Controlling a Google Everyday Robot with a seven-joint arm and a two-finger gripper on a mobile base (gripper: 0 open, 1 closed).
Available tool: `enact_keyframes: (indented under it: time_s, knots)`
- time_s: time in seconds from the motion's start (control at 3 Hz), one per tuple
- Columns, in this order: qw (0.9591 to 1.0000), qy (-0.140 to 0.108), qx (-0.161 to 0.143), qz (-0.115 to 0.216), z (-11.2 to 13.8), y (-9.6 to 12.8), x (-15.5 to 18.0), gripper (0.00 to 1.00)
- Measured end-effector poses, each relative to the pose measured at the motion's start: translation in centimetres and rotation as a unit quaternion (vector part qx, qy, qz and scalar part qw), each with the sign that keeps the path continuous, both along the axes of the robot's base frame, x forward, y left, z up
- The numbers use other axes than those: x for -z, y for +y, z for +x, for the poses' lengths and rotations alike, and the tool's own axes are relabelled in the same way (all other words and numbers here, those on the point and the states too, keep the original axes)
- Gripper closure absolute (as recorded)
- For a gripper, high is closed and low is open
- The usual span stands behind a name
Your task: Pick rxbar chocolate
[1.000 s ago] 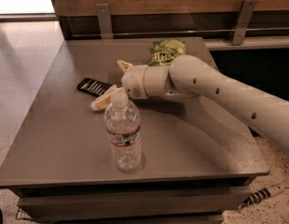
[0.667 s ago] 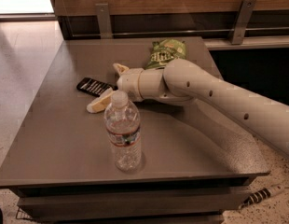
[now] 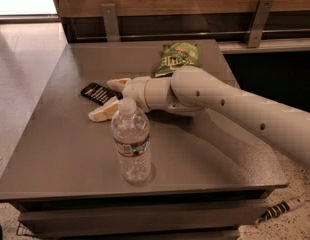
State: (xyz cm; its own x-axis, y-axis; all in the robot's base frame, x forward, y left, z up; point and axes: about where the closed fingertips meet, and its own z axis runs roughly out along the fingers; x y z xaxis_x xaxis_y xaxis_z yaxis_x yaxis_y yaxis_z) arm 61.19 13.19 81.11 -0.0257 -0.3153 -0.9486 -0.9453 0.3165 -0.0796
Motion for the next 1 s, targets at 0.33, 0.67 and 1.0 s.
enact_keyframes:
  time_s: [0.33,0.67,1.0]
  knots:
    - [1.0,0.0,0.0,0.0,0.0,-0.01,-0.15,0.72]
    - [1.0,0.0,0.0,0.0,0.0,0.0,-0.15,0.95]
    - [1.0,0.0,0.0,0.0,-0.01,0.01,-0.23,1.0]
